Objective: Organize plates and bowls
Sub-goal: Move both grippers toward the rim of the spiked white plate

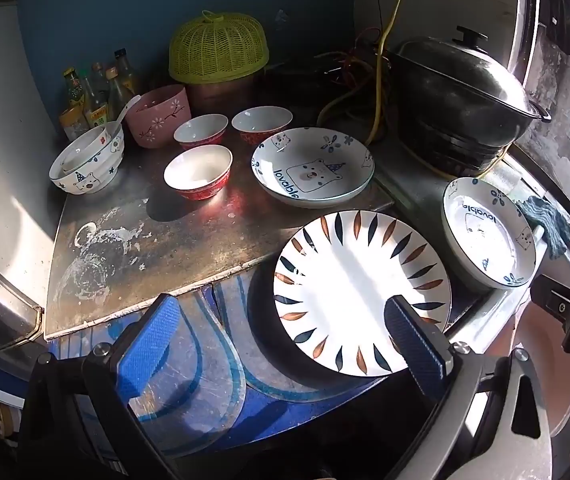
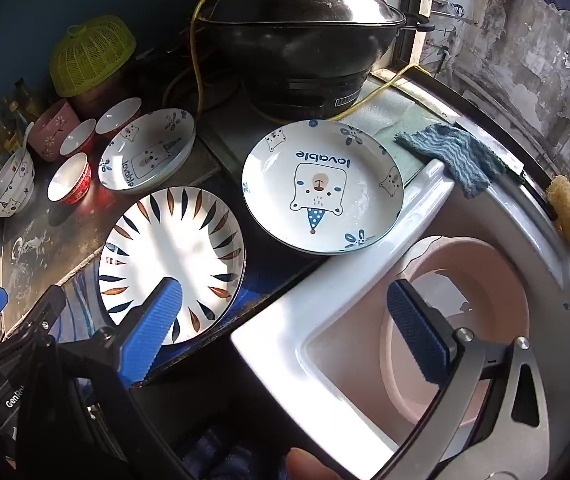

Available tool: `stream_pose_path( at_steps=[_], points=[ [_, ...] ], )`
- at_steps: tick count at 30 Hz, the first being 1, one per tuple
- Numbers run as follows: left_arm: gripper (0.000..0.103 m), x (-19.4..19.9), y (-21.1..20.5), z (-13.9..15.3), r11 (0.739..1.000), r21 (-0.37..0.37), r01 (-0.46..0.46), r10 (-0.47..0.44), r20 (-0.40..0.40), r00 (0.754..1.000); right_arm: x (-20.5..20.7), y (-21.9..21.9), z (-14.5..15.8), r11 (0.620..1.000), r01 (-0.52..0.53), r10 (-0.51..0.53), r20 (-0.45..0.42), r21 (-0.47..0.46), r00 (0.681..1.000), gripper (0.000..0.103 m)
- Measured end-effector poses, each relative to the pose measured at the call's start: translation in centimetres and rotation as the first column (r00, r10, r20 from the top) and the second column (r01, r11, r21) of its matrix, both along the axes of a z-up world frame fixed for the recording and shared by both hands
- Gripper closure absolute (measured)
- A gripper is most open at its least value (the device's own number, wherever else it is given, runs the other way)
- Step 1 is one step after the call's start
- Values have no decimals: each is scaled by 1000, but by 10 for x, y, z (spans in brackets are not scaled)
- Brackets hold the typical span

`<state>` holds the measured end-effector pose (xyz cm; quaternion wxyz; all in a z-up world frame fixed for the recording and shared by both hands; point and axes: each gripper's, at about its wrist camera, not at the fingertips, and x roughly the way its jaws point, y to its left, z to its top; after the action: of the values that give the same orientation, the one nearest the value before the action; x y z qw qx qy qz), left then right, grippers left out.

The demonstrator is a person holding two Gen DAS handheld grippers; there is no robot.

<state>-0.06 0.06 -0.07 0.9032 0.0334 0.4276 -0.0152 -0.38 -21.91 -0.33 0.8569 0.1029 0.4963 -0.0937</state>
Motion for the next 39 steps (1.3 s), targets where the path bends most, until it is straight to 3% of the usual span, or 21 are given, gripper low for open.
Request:
stream_pose_path(
  at_steps=[39],
  points=[
    [1, 10, -4, -6, 999, 43, -26, 28, -45, 999, 8, -13, -11, 999, 7, -5, -27, 46, 1000, 0]
  ],
)
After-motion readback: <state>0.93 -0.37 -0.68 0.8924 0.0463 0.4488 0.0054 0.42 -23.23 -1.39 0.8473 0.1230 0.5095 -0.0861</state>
